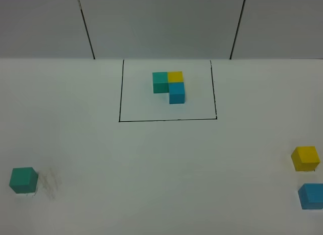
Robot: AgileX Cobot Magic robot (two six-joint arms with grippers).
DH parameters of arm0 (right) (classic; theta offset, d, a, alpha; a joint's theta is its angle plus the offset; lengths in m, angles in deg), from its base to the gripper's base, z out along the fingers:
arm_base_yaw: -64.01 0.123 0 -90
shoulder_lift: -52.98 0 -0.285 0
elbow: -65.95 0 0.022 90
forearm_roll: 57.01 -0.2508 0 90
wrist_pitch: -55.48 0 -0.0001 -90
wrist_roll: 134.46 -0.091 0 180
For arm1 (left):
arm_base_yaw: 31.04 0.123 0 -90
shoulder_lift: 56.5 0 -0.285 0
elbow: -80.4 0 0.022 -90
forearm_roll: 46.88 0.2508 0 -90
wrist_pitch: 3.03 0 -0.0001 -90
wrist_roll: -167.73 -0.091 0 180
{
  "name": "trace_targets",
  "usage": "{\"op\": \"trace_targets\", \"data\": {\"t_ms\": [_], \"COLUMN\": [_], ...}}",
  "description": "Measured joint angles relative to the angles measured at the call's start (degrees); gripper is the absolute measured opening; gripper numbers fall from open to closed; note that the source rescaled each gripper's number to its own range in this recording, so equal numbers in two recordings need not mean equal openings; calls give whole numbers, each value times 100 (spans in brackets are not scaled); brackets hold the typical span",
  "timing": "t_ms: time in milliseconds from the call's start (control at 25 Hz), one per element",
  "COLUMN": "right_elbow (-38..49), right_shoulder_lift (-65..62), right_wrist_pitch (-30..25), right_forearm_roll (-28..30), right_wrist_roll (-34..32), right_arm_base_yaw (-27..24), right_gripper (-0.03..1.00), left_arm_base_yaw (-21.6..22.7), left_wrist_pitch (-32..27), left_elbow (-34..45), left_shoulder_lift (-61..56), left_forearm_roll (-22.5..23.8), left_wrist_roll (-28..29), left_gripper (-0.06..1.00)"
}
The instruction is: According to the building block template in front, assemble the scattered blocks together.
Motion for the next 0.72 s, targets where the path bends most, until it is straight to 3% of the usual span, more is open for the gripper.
{"op": "trace_targets", "data": {"t_ms": [720], "right_elbow": [0], "right_shoulder_lift": [0], "right_wrist_pitch": [0], "right_forearm_roll": [0], "right_wrist_roll": [0], "right_arm_base_yaw": [0], "right_gripper": [60], "left_arm_base_yaw": [0], "left_wrist_pitch": [0], "left_elbow": [0], "left_shoulder_lift": [0], "left_forearm_roll": [8], "left_wrist_roll": [0], "left_gripper": [66]}}
